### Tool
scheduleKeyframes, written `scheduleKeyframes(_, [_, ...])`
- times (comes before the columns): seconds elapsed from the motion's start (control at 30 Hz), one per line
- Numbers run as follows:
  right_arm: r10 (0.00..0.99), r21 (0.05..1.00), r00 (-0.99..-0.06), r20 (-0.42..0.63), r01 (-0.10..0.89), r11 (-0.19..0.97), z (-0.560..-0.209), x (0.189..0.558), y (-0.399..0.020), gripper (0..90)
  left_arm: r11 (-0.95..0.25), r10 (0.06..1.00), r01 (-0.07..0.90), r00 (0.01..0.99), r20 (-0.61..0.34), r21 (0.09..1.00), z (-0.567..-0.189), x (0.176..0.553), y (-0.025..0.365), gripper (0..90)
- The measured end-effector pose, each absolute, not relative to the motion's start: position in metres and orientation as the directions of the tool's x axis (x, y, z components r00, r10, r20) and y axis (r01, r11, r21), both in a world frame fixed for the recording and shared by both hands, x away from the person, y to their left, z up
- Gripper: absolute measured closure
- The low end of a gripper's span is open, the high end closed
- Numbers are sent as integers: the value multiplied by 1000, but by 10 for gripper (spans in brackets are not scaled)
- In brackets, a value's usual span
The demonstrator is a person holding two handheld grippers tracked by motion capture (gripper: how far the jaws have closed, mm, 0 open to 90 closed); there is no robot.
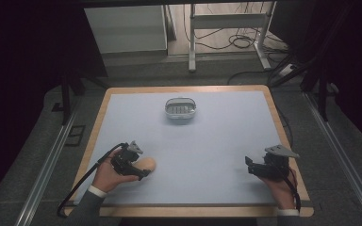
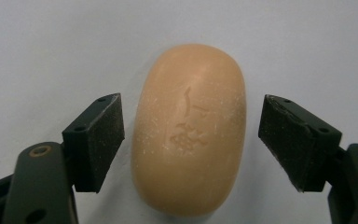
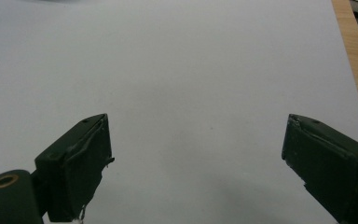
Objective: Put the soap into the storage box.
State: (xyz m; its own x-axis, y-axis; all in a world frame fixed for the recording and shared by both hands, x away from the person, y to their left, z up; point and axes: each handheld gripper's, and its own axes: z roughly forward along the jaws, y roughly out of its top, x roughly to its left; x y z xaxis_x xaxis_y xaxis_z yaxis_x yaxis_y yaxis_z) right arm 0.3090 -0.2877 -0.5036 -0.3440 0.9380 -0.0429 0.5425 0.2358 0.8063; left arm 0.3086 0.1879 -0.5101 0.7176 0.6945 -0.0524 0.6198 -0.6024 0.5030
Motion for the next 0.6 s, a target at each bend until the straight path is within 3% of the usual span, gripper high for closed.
scheduleKeyframes(0.6, [939, 806, -342, -46, 543, 237, -504, 309, -289, 81, -618, 692, 627, 720, -50, 474, -521, 311, 185, 289])
